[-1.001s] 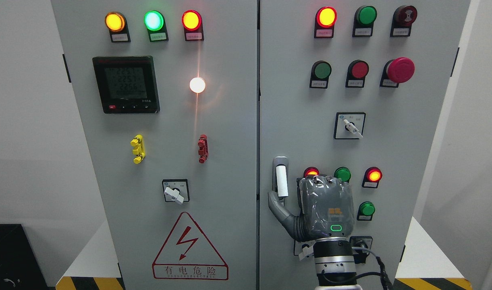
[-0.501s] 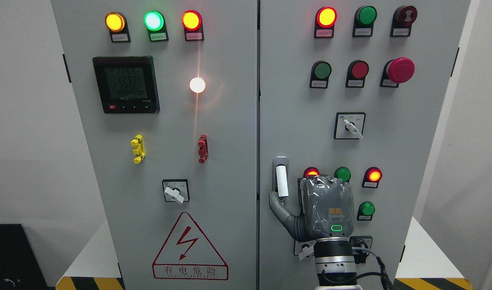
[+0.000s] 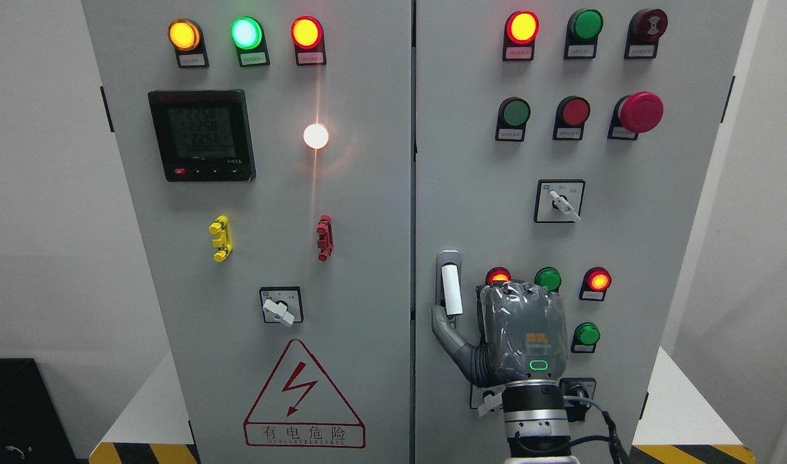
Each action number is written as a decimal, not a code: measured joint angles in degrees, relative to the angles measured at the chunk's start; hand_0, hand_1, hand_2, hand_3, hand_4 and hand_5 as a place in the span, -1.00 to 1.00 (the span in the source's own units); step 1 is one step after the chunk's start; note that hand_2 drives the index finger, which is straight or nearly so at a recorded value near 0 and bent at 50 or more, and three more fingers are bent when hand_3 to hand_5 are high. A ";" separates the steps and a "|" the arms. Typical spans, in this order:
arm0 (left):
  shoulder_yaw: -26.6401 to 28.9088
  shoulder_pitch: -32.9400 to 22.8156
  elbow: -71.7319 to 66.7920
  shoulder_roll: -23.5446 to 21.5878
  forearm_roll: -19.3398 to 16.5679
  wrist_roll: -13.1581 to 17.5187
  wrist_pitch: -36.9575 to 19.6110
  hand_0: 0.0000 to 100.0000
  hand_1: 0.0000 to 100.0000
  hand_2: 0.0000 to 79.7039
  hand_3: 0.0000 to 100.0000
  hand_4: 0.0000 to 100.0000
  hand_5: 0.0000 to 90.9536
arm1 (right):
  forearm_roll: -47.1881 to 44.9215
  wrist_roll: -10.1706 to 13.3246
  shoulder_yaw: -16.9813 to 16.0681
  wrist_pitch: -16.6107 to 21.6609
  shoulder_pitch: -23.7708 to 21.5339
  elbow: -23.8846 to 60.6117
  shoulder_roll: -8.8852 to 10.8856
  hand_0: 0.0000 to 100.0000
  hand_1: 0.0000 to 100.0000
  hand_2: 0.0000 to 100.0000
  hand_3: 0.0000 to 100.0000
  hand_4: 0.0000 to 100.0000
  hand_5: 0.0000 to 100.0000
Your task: Release door handle
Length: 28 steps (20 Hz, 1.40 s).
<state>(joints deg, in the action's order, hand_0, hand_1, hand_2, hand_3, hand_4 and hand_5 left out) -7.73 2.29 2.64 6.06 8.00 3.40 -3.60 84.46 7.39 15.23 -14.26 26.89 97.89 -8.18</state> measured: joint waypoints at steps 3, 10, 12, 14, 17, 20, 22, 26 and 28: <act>0.00 0.00 0.00 0.00 0.00 0.00 0.00 -0.76 0.11 -1.00 -1.00 -1.00 -1.00 | 0.00 -0.08 -0.01 -0.05 -0.02 0.00 0.00 -0.23 -0.47 1.00 1.00 0.89 0.98; 0.00 0.00 0.00 0.00 0.00 0.00 0.00 -0.76 0.11 -1.00 -1.00 -1.00 -1.00 | 0.00 -0.10 -0.02 -0.11 -0.15 0.04 0.00 -0.21 -0.47 1.00 1.00 0.89 0.98; 0.00 0.00 0.00 0.00 0.00 0.00 0.00 -0.76 0.11 -1.00 -1.00 -1.00 -1.00 | 0.00 -0.23 -0.02 -0.11 -0.18 0.05 0.00 -0.21 -0.47 1.00 1.00 0.89 0.98; 0.00 0.00 0.00 0.00 0.00 0.00 0.01 -0.76 0.11 -1.00 -1.00 -1.00 -1.00 | 0.00 -0.34 -0.02 -0.19 -0.21 0.07 0.00 -0.21 -0.47 1.00 1.00 0.89 0.98; 0.00 0.00 0.00 0.00 0.00 0.00 0.01 -0.76 0.11 -1.00 -1.00 -1.00 -1.00 | -0.28 -0.34 -0.01 -0.45 -0.23 0.12 0.00 -0.20 -0.47 1.00 1.00 0.89 0.98; 0.00 0.00 0.00 0.00 0.00 0.00 0.01 -0.76 0.11 -1.00 -1.00 -1.00 -1.00 | -0.64 -0.19 0.01 -0.59 -0.25 0.14 0.00 -0.19 -0.48 1.00 1.00 0.90 0.98; 0.00 0.00 0.00 0.00 0.00 0.00 0.01 -0.76 0.11 -1.00 -1.00 -1.00 -1.00 | -0.82 -0.10 0.01 -0.68 -0.26 0.15 0.00 -0.19 -0.48 1.00 1.00 0.90 0.98; 0.00 0.00 0.00 0.00 0.00 0.00 0.01 -0.76 0.11 -1.00 -1.00 -1.00 -1.00 | -1.04 0.12 0.02 -0.74 -0.27 0.19 0.00 -0.17 -0.49 1.00 1.00 0.90 0.98; 0.00 0.00 0.00 0.00 0.00 0.00 0.01 -0.76 0.11 -1.00 -1.00 -1.00 -1.00 | -1.09 0.16 0.02 -0.74 -0.27 0.20 0.00 -0.18 -0.49 1.00 1.00 0.90 0.98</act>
<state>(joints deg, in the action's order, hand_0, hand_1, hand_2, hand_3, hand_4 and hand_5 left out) -7.73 2.29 2.64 6.06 8.00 3.40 -3.58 83.37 7.55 15.25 -15.00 26.63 98.09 -8.18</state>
